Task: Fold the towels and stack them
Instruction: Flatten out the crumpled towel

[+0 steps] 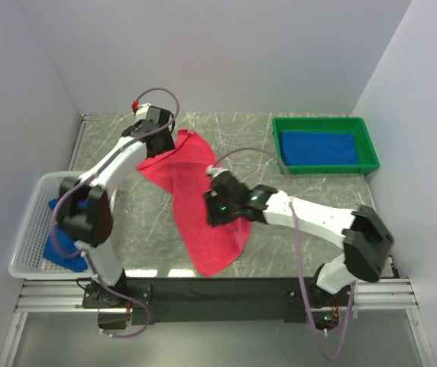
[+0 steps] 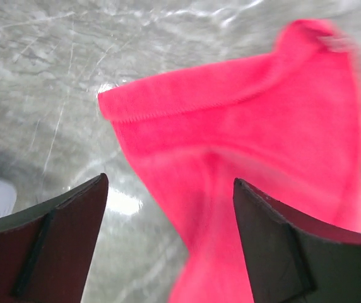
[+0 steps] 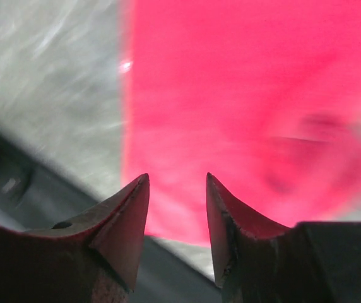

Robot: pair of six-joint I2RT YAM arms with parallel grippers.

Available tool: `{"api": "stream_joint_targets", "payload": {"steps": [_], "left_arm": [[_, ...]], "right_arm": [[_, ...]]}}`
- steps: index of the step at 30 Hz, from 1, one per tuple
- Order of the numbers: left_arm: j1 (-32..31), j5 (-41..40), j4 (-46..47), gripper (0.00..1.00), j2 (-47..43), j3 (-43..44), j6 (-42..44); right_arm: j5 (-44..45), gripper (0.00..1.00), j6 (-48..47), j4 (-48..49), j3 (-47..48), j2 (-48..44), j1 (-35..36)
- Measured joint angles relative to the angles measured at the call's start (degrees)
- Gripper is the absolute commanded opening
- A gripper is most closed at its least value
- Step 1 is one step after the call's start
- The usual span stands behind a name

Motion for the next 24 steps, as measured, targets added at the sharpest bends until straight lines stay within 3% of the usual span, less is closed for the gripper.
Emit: {"api": "stream_joint_targets", "payload": {"steps": [6,12,20,24], "left_arm": [[-7.28,2.73,2.97,0.84,-20.02,-13.4,-3.82],[-14.91,7.76,2.97,0.87,-27.85,-27.17,-7.26],[-11.28,7.76,-0.83,0.88,-38.64,-30.45,-6.05],[-7.93,7.08,-0.33,0.86,-41.62,-30.08,-3.61]], "right_arm": [[4.72,0.47,-3.17,-0.13,-9.77,-6.4,-14.21],[6.45,0.52,-7.8,-0.22,-11.3,-2.75,-18.01],[6.86,0.5,-9.92,0.28,-11.15,5.14,-18.45],[6.67,0.44,-9.97,1.03,-10.36,6.32,-18.45]]}}
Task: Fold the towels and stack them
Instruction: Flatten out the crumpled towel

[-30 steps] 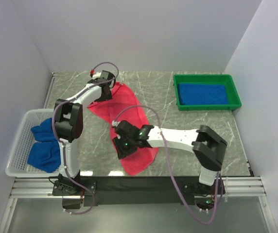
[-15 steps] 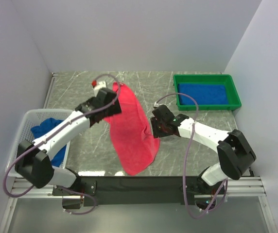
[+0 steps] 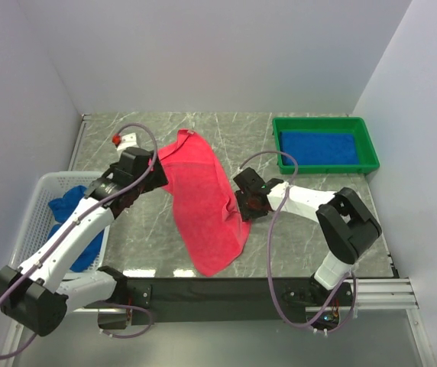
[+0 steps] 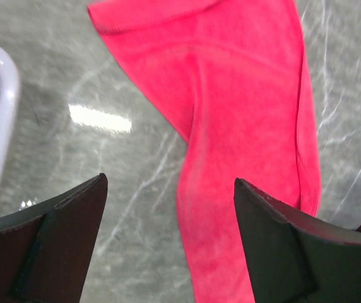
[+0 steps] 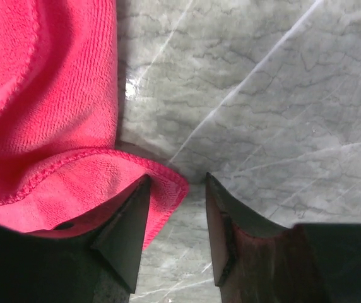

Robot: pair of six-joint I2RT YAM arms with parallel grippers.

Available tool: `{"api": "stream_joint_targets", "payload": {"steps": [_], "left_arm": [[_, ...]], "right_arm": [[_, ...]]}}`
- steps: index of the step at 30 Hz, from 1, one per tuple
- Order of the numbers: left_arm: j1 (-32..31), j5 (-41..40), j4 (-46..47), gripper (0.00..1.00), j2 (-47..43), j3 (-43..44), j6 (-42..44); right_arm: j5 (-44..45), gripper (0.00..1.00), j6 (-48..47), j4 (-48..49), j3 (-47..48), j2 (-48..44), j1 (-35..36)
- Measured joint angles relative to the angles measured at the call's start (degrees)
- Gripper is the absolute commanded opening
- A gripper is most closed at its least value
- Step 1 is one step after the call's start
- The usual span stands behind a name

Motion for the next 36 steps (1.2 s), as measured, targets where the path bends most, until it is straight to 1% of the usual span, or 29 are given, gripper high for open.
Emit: {"api": "stream_joint_targets", "payload": {"steps": [2,3,5,6,8,9,12,17,20,23,24,25,26,27,30,33,36], "left_arm": [[1.29,-0.33,1.03,0.86,-1.22,-0.15,1.03],[1.9,-0.44,2.05,0.86,-2.12,-0.52,1.51],[2.78,-0.63,3.82,0.86,-3.85,-1.88,2.03],[3.1,-0.72,4.26,0.85,-4.63,-2.67,2.23],[3.76,-0.79,4.7,0.86,-5.51,-3.89,2.47],[4.07,-0.79,4.63,0.85,-5.62,-4.35,2.56],[4.76,-1.01,4.59,0.85,-5.66,-5.27,3.1],[5.84,-1.18,4.66,0.85,-6.54,-5.95,4.04],[6.43,-1.2,4.79,0.85,-6.78,-5.95,4.35],[6.97,-1.16,4.72,0.85,-6.78,-5.95,4.59],[7.06,-1.16,4.74,0.85,-6.78,-5.97,4.63],[7.21,-1.16,4.74,0.85,-6.78,-5.95,4.79],[7.39,-1.11,4.72,0.85,-6.78,-5.95,4.98],[7.52,-1.09,4.74,0.85,-6.78,-5.97,5.07],[7.8,-0.79,4.87,0.85,-6.78,-6.01,5.42],[7.96,-0.04,5.09,0.86,-6.69,-6.38,5.51],[7.98,1.22,5.09,0.86,-5.51,-6.62,5.7]], "right_arm": [[0.0,0.38,0.0,0.31,0.24,0.35,0.07],[0.0,0.28,0.02,0.33,0.46,0.52,0.26],[-0.02,0.19,0.07,0.35,1.03,1.05,0.42],[0.0,0.09,0.22,0.37,1.27,1.27,0.57],[0.37,0.02,0.72,0.39,1.29,1.29,0.87],[0.76,0.0,0.96,0.28,1.29,1.29,0.98],[1.66,0.0,2.8,-0.15,0.87,0.81,0.94],[3.93,0.0,6.71,-3.52,-3.26,-3.63,-1.05],[5.86,0.03,9.35,-8.39,-6.78,-7.76,-3.06],[7.82,0.09,11.65,-12.41,-9.07,-10.88,-4.83],[8.52,0.17,12.37,-13.55,-9.64,-11.87,-5.42],[9.07,0.18,13.03,-14.6,-9.99,-12.68,-5.95],[9.6,0.23,13.62,-15.15,-10.34,-13.55,-6.6],[9.94,0.34,14.14,-15.67,-10.56,-14.45,-7.21],[11.06,0.44,15.04,-16.24,-10.62,-16.79,-8.37],[10.88,0.48,14.49,-16.06,-10.03,-18.99,-8.44],[8.9,0.48,11.96,-14.43,-7.85,-20.9,-6.8]]}}
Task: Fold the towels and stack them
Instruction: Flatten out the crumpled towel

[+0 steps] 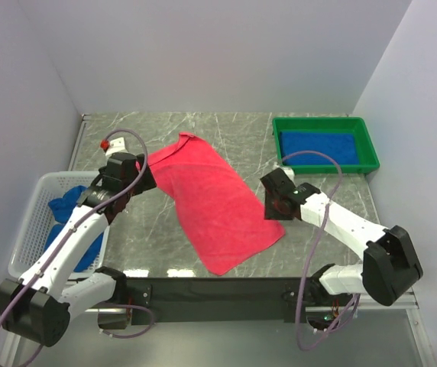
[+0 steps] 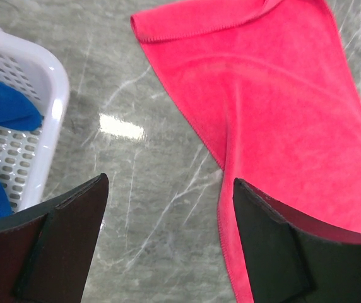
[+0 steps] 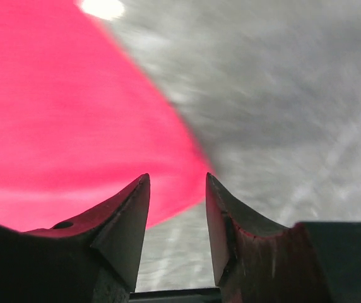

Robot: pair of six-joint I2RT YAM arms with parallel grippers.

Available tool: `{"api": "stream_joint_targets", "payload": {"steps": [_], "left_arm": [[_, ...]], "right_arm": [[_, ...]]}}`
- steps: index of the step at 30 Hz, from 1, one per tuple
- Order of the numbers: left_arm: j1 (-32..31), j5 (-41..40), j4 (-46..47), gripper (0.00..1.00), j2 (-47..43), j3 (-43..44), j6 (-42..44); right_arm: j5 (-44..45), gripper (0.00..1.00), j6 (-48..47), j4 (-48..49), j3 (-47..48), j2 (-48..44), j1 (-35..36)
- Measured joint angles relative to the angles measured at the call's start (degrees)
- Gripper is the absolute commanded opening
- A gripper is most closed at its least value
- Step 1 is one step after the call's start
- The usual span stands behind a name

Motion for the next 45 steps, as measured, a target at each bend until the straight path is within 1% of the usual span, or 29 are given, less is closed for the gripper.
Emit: {"api": "stream_joint_targets", "payload": {"steps": [3,5,6,9,13,18,26,30,33,36,41,45], "left_arm": [[0.0,1.11,0.04,0.85,2.27,0.0,0.24],[0.0,1.6,0.02,0.84,3.74,-0.02,0.35],[0.02,1.81,0.09,0.83,4.24,-0.07,0.35],[0.04,3.04,0.59,0.82,5.46,-0.07,-0.22],[0.0,5.27,1.27,0.82,8.92,0.17,-1.86],[-1.4,6.78,1.05,0.81,17.2,3.54,-4.81],[-3.08,6.82,2.86,0.75,35.58,16.92,-8.63],[-3.06,5.9,2.45,0.7,45.42,24.72,-10.1],[-3.04,5.53,1.97,0.69,52.06,29.83,-10.84],[-3.04,5.49,1.11,0.66,57.64,33.94,-10.88],[-3.08,5.09,-1.4,0.67,63.63,39.95,-10.14],[-3.41,4.55,-2.93,0.67,67.17,45.05,-8.5]], "right_arm": [[-2.64,0.48,-2.99,2.51,4.63,0.31,3.67],[-4.28,0.48,-4.92,3.93,8.76,2.78,6.01],[-5.31,0.48,-6.12,4.79,11.34,4.83,7.19],[-6.93,0.48,-9.4,7.63,18.36,12.72,10.78],[-9.94,0.48,-12.59,10.75,22.75,22.23,13.66],[-11.72,0.48,-14.93,10.97,22.05,27.85,14.03],[-11.04,0.48,-17.68,10.51,18.84,27.45,13.42],[-10.86,0.48,-18.49,10.23,18.84,26.82,10.45],[-10.05,0.47,-19.15,9.86,18.84,26.4,8.02],[-10.49,0.47,-19.26,9.01,18.71,26.38,7.28],[-12.57,0.46,-18.75,8.87,15.06,26.25,8.96],[-12.85,0.47,-17.68,9.07,12.33,23.98,13.16]]}}
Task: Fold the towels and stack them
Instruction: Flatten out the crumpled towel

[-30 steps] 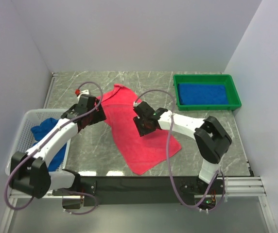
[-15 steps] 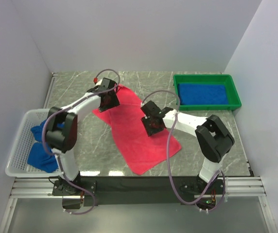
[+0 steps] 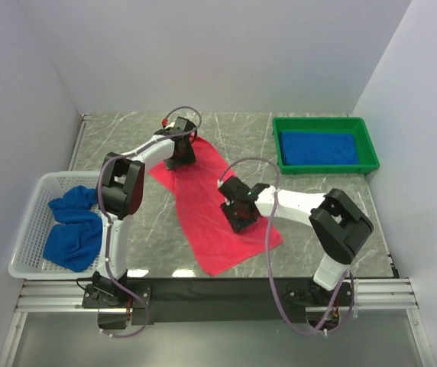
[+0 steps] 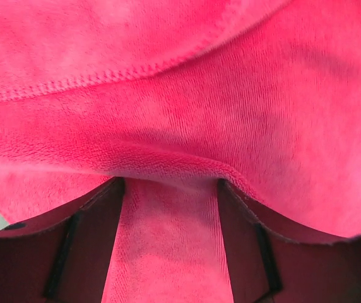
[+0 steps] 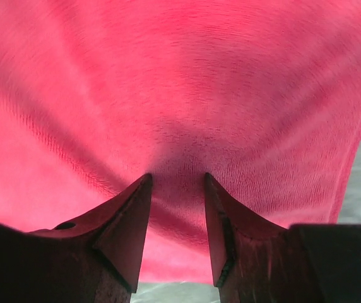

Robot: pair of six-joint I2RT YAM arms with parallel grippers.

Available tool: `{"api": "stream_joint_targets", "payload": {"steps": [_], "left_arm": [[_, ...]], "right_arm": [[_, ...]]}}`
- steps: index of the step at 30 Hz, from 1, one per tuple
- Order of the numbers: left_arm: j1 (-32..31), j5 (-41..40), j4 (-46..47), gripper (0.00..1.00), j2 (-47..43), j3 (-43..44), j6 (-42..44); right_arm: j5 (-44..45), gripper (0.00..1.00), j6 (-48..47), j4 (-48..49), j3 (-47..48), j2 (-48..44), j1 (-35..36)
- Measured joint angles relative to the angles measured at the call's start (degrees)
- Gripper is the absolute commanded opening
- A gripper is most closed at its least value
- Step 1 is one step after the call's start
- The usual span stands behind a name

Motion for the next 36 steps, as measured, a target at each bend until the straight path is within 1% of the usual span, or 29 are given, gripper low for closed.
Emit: {"api": "stream_joint_targets", "payload": {"steps": [4,9,13,16,19,22,23,24,25,26,28,29,30,31,34,36], "left_arm": [[-1.33,-1.01,-0.96,0.67,1.38,1.95,2.51],[-4.57,-1.64,0.15,0.66,1.29,1.07,5.77],[-8.61,-2.23,4.39,0.66,-1.31,-3.93,7.26],[-11.45,-2.16,6.93,0.65,-4.2,-8.66,7.78],[-13.9,-1.97,8.74,0.65,-6.91,-13.07,7.91],[-15.98,-1.99,9.88,0.66,-9.16,-16.5,7.98],[-16.76,-2.01,10.03,0.66,-9.88,-17.49,7.96],[-17.49,-2.01,10.25,0.65,-10.45,-18.36,7.87],[-18.32,-1.99,10.45,0.65,-11.23,-19.47,7.72],[-19.1,-1.95,10.6,0.64,-12.22,-20.74,7.52],[-20.37,-1.07,11.04,0.64,-14.86,-24.11,6.64],[-20.68,-0.33,10.88,0.64,-16.02,-25.49,6.19],[-21.09,0.7,10.8,0.65,-17.64,-27.34,5.64],[-21.49,1.44,10.51,0.66,-19.23,-29.16,5.11],[-22.25,2.75,8.39,0.7,-23.37,-32.83,3.8],[-22.45,2.75,6.75,0.74,-26.23,-34.18,3.1]], "right_arm": [[-2.14,0.46,2.19,1.36,-2.97,-2.51,6.75],[-6.19,0.46,5.4,2.45,-2.73,-2.45,14.8],[-8.35,0.45,6.54,2.34,-2.4,-2.49,18.12],[-5.27,0.45,6.6,0.61,-2.4,-4.63,17.99],[-1.09,0.45,6.21,-0.94,-2.49,-11.3,14.51],[1.4,0.45,5.75,0.0,-2.62,-21.16,6.69],[2.08,0.5,5.68,0.81,-2.62,-24.59,3.37],[3.28,0.52,5.62,1.79,-2.62,-27.61,0.04],[4.35,0.56,5.55,2.62,-2.64,-29.77,-2.62],[5.42,0.63,5.57,3.69,-2.64,-31.82,-5.16],[6.54,0.75,5.6,5.51,-2.62,-33.2,-8.09],[6.56,0.9,5.6,6.49,-2.62,-33.14,-9.75],[6.32,0.96,5.57,7.17,-2.62,-32.54,-10.84],[6.12,1.0,5.46,7.93,-2.54,-31.39,-12.17],[3.91,1.0,5.03,9.49,-1.81,-25.88,-16.28],[2.54,0.9,3.98,10.49,-0.13,-20.9,-18.12]]}}
